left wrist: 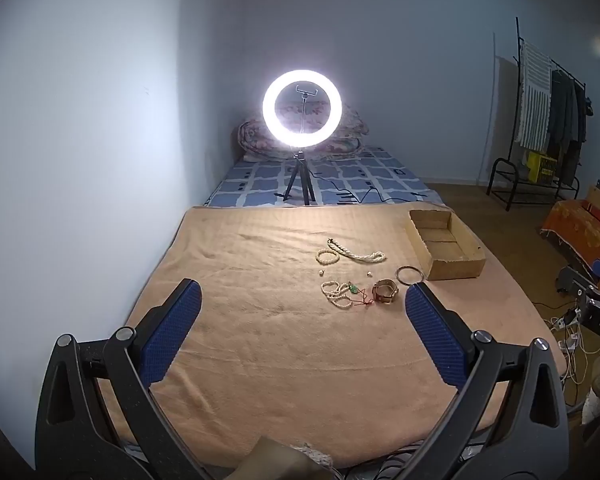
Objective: Organize jewelry
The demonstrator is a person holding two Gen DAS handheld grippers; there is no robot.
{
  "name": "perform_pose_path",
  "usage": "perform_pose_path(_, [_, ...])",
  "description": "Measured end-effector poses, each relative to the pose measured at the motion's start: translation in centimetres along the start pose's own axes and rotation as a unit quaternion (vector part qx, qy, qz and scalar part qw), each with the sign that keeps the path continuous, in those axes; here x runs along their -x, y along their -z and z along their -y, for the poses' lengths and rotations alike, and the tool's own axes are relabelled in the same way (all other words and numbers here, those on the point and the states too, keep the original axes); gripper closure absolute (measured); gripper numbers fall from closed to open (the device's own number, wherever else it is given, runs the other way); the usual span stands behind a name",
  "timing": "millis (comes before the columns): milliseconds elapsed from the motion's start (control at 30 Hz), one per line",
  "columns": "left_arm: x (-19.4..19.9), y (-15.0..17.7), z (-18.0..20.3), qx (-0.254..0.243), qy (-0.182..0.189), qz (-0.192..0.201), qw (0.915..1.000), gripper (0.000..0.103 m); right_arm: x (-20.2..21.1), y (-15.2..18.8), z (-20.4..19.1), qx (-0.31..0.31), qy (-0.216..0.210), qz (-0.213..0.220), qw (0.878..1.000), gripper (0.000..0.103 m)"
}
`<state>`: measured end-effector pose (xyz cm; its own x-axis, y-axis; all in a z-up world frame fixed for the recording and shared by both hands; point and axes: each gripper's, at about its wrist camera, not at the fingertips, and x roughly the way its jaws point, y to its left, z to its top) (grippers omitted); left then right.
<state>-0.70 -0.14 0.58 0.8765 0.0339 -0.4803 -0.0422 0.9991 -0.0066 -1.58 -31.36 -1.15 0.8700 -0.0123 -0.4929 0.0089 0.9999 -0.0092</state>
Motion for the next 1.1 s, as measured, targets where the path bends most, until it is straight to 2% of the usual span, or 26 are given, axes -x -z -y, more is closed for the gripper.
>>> perform_pose_path(767, [1.0, -1.9, -1.0, 0.003, 0.001, 0.004, 1.0, 0.0, 0.1, -0.1, 0.1, -0.005, -0.001, 0.005, 1.0, 0.011])
perform_pose_path(800, [0.8, -0.9, -0.3, 0.002, 0.001, 0.004, 1.0, 0.0, 0.1, -0.1, 0.1, -0.006, -0.001, 0.005, 1.0, 0.011])
perform_pose_path(1100, [0.9, -1.3, -0.4, 0.002, 0.001, 0.004, 1.0, 0.0, -0.1, 0.1, 0.0, -0.006, -0.001, 0.006, 1.0, 0.011])
